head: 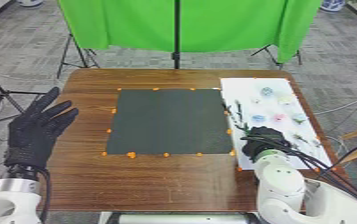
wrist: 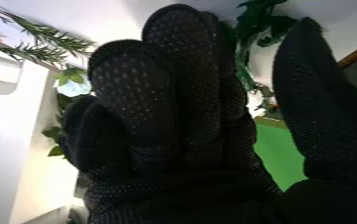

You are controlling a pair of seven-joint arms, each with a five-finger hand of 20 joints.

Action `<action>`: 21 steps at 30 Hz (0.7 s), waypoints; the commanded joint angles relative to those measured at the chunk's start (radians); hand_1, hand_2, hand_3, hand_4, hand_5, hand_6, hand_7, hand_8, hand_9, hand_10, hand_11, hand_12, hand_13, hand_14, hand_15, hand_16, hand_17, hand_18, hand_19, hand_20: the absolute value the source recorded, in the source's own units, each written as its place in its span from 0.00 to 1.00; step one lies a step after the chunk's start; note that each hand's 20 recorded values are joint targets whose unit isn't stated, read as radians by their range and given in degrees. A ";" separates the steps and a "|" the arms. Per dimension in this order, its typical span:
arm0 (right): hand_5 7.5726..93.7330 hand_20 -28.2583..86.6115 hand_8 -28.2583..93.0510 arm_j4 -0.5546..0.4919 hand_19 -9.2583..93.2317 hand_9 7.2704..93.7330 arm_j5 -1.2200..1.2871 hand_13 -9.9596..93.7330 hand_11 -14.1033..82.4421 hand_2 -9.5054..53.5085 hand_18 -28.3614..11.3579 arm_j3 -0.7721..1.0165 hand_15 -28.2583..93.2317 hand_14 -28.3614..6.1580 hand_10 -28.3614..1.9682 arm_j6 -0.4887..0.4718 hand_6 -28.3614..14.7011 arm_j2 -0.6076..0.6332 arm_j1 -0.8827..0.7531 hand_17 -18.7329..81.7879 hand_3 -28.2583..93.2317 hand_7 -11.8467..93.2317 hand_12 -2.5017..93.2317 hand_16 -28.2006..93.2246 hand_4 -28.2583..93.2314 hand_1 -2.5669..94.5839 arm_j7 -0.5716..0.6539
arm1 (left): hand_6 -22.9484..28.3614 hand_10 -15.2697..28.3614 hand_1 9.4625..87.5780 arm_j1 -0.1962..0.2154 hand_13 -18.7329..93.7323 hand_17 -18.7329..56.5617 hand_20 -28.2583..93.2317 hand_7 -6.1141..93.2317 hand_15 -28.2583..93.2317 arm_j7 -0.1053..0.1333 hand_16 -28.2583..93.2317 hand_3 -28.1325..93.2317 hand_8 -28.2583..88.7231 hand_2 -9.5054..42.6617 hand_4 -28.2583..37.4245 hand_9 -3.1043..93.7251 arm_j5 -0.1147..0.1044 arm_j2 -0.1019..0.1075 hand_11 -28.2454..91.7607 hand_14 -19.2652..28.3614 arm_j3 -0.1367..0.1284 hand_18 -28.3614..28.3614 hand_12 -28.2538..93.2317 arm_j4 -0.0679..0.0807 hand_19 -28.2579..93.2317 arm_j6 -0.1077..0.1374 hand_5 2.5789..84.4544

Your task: Arrange flowers

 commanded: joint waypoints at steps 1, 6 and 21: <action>0.80 0.58 0.34 0.033 1.00 0.93 0.021 0.91 0.55 0.03 0.23 -0.002 0.75 0.51 0.45 -0.014 0.48 0.006 -0.051 0.75 0.81 0.39 0.24 0.38 0.05 0.47 -0.006 | 0.59 0.78 0.14 0.016 0.37 0.12 0.29 0.17 0.60 0.004 0.17 0.87 0.17 0.32 0.00 0.35 -0.009 0.003 0.45 0.94 0.002 0.85 0.32 -0.001 0.62 0.015 0.37; 0.82 0.59 0.39 0.026 1.00 0.95 -0.010 0.92 0.55 0.07 0.25 0.020 0.75 0.55 0.51 0.043 0.53 0.019 -0.083 0.75 0.81 0.41 0.24 0.39 0.02 0.59 -0.045 | 0.59 0.78 0.14 0.008 0.37 0.12 0.29 0.18 0.60 -0.002 0.17 0.87 0.17 0.32 0.00 0.35 -0.007 0.002 0.45 0.94 0.003 0.85 0.32 0.001 0.62 0.011 0.38; 0.86 0.66 0.43 -0.031 1.00 0.98 -0.160 0.95 0.58 0.05 0.25 0.068 0.76 0.59 0.54 0.334 0.52 0.096 -0.132 0.77 0.86 0.41 0.25 0.40 0.03 0.58 -0.071 | 0.59 0.78 0.14 0.023 0.37 0.12 0.29 0.17 0.60 0.002 0.17 0.87 0.17 0.32 0.00 0.35 -0.002 0.004 0.45 0.94 -0.024 0.85 0.32 -0.009 0.62 0.010 0.37</action>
